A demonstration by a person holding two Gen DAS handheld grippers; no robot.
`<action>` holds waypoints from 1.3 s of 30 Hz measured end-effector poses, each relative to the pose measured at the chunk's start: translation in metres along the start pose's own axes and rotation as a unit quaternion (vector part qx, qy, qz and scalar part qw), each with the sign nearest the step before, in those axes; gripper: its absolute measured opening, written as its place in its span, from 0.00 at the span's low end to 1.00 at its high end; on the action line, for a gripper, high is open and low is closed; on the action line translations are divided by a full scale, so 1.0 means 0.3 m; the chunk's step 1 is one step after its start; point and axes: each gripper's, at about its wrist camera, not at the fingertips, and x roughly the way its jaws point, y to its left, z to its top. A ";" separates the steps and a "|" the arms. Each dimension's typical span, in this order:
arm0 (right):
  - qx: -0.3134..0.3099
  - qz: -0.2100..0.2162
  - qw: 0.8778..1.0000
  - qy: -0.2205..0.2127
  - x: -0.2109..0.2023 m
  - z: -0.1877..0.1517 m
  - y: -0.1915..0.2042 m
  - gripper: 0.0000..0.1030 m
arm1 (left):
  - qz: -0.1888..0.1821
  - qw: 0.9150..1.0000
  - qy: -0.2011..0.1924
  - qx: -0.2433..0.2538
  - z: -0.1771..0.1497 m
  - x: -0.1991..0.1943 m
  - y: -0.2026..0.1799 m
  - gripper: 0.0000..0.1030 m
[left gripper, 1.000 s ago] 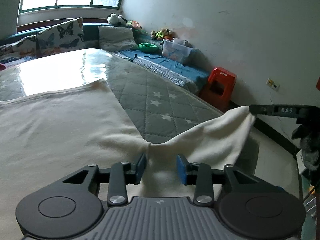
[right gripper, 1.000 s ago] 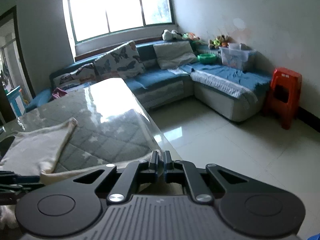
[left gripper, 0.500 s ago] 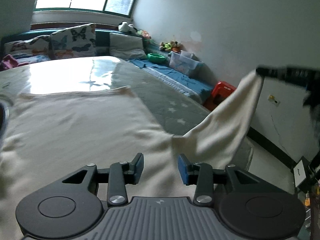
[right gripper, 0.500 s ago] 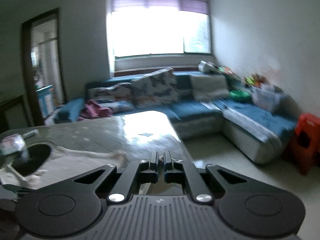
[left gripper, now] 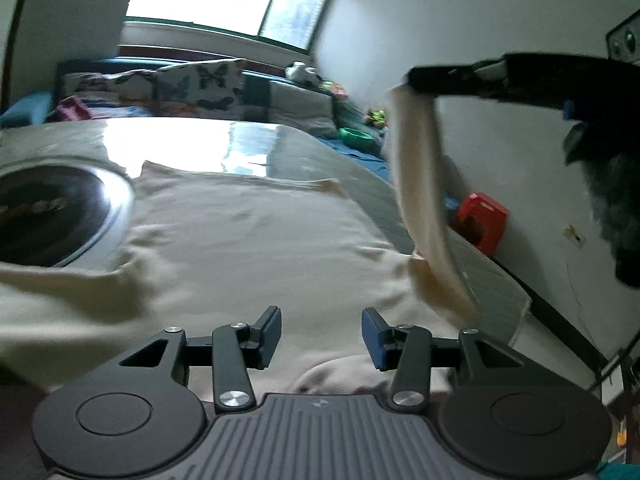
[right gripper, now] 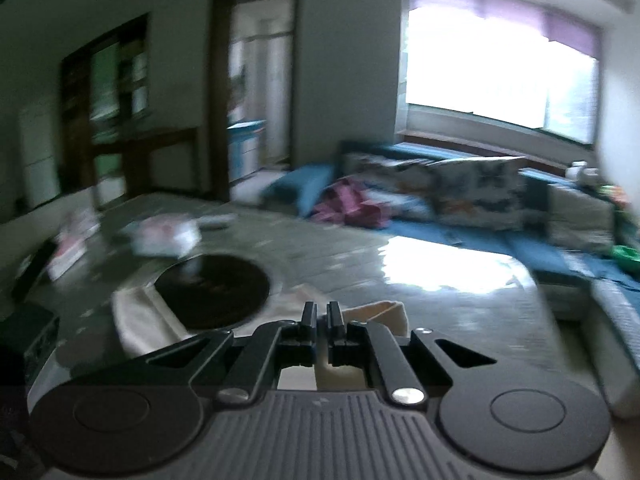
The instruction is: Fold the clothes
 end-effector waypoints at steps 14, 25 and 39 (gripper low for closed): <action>-0.015 0.024 0.996 0.081 0.028 -0.134 -0.019 0.17 | 0.042 0.998 -0.009 -0.038 -0.009 -0.064 0.087 0.46; 0.008 -0.011 0.985 0.170 -0.013 -0.414 -0.111 0.17 | 0.089 0.994 -0.010 -0.063 -0.002 -0.047 0.121 0.26; -0.037 0.014 0.989 0.143 0.043 -0.362 -0.190 0.28 | 0.142 0.987 -0.019 -0.066 0.005 -0.113 0.194 0.11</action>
